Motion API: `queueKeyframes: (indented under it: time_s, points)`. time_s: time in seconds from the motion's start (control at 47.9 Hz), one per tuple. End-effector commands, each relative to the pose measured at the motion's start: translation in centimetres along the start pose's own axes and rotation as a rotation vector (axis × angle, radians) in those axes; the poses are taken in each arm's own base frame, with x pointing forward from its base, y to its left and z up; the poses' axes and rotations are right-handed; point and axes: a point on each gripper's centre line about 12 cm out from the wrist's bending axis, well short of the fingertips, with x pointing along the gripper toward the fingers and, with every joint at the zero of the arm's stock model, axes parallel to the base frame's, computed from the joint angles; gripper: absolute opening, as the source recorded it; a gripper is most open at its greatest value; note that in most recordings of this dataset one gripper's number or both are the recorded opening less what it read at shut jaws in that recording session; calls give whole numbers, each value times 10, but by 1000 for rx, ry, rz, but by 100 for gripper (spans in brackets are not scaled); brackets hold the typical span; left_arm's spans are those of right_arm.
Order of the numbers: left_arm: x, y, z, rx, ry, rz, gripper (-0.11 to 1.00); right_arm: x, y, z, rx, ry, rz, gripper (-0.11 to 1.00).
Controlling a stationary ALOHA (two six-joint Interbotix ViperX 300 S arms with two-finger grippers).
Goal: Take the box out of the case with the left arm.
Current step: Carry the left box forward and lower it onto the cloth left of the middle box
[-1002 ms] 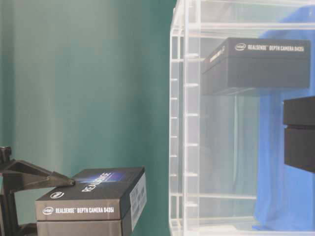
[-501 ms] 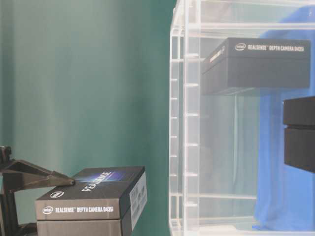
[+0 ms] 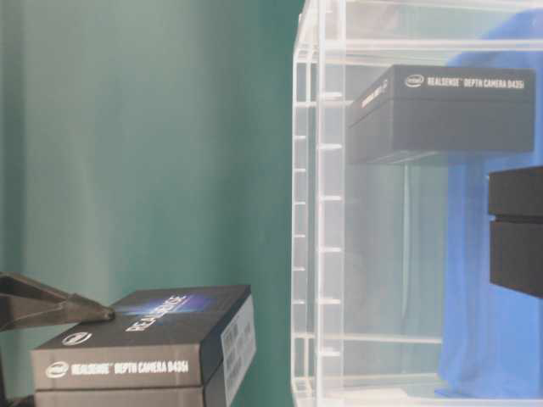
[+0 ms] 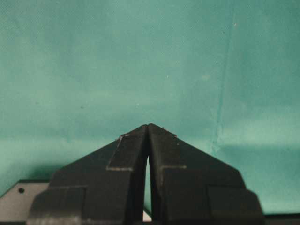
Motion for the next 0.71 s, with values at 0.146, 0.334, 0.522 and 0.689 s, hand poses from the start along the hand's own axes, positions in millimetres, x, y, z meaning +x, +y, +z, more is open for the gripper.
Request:
queueKeyframes:
  time_s: [0.146,0.334,0.522,0.689]
  points:
    - [-14,0,-44,-15,18,-39,62,-5,-3,6,-5,-21,-15,7]
    - [-14,-1,-79,-48,40,-37,62,-5,-3,6,-6,-21,-18,7]
    - [-15,-1,-109,-90,57,-41,62,-5,-3,7,-7,-24,-18,7]
    - [-15,-1,-133,-103,73,-53,62,-5,-3,7,-6,-25,-18,7]
